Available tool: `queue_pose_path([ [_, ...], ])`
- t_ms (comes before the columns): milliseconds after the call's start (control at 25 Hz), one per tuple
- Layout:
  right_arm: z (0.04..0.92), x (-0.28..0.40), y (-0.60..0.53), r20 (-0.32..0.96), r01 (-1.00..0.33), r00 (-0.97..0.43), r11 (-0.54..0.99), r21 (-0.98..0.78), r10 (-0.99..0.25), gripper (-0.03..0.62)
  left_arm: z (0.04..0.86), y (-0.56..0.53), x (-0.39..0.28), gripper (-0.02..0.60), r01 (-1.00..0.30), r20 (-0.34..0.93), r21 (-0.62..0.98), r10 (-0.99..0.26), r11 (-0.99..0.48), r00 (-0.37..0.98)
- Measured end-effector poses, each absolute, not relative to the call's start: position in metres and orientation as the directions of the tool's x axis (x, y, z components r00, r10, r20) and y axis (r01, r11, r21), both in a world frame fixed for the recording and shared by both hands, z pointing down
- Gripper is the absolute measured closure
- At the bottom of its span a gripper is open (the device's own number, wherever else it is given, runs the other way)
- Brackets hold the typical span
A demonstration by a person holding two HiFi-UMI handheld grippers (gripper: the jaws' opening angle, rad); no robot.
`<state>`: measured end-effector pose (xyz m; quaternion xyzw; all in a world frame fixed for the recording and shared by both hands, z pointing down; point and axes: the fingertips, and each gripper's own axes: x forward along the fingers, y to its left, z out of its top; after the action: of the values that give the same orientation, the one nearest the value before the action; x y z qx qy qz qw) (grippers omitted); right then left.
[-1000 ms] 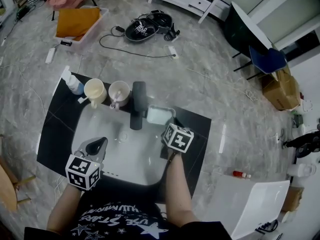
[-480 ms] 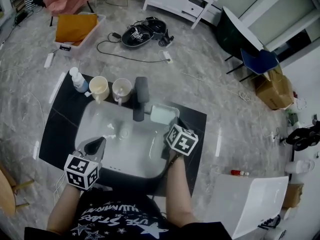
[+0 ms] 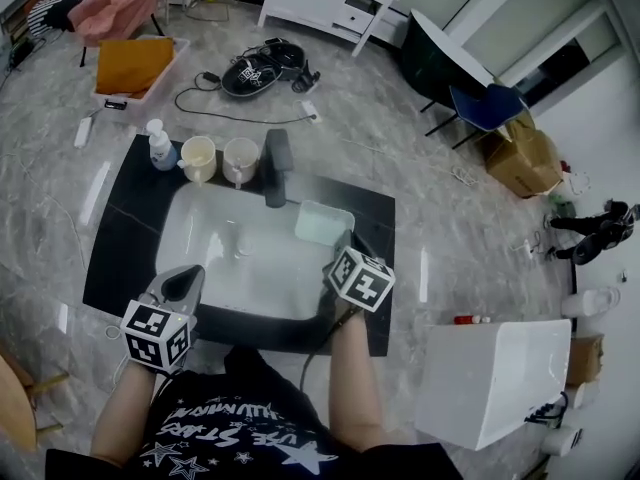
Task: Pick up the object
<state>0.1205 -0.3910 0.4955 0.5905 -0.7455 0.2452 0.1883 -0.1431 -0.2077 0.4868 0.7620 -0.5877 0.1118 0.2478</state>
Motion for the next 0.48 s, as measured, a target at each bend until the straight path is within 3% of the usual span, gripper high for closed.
queue_pose_path([
  [480, 0.46, 0.128, -0.273, 0.537, -0.982, -0.187, 0.135, -0.135, -0.822, 0.582, 0.464, -0.116, -0.153, 0.572, -0.934, 0.415, 0.257, -0.845, -0.248, 0.338],
])
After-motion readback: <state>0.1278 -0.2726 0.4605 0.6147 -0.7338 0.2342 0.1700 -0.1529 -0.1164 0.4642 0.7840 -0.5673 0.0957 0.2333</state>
